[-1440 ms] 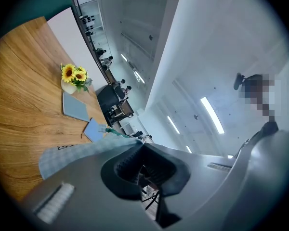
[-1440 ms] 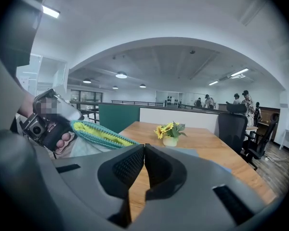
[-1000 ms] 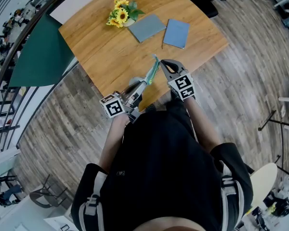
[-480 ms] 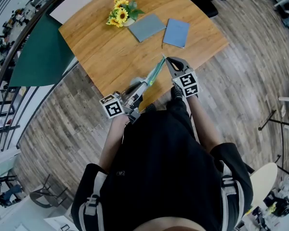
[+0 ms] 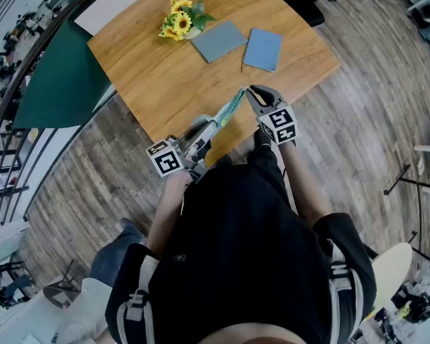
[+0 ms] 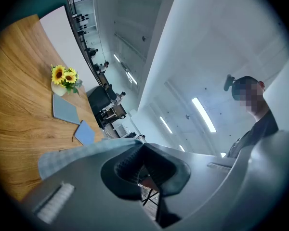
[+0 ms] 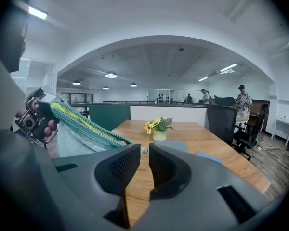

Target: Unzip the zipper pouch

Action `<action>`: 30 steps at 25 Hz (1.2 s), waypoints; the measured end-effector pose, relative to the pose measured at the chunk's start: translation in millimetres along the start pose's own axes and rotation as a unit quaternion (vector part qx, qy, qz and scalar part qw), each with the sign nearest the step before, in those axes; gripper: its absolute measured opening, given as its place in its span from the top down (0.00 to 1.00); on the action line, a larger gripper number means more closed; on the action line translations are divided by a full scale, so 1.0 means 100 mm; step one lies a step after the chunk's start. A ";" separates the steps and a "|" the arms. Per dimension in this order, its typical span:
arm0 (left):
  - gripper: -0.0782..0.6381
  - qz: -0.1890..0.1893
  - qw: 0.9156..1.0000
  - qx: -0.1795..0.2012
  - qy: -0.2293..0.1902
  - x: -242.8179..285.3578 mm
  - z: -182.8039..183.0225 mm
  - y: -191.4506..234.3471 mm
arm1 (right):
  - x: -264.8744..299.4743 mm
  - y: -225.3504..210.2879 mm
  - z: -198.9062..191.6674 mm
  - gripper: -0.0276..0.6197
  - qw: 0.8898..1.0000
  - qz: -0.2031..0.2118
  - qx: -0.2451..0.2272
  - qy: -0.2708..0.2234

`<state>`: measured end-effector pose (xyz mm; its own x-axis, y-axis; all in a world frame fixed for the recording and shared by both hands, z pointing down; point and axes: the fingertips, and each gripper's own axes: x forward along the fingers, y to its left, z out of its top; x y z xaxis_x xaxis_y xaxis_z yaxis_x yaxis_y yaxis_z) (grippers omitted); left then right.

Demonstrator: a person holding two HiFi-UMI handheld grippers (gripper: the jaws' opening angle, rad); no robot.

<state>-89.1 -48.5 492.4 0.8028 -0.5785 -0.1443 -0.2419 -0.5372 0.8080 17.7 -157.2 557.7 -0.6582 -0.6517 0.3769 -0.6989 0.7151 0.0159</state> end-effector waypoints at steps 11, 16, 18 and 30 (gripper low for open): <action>0.89 0.061 0.997 0.039 -0.015 -0.14 0.16 0.22 | -0.06 0.22 -0.01 0.95 0.998 0.038 -0.040 -0.009; 0.89 0.087 0.994 0.064 -0.014 -0.20 0.20 0.30 | -0.16 0.31 -0.05 0.95 0.998 0.053 -0.044 -0.013; 0.89 0.099 0.992 0.072 -0.013 -0.23 0.21 0.33 | -0.20 0.33 -0.08 0.95 0.997 0.055 -0.043 -0.013; 0.89 0.144 0.985 0.092 0.000 -0.38 0.20 0.51 | -0.36 0.37 -0.23 0.95 0.998 0.049 -0.034 0.001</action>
<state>-143.0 -65.9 528.0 0.6859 -0.7237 0.0765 -0.5553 -0.4525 0.6977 22.1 -102.1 565.8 -0.7216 -0.5781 0.3809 -0.6110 0.7905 0.0423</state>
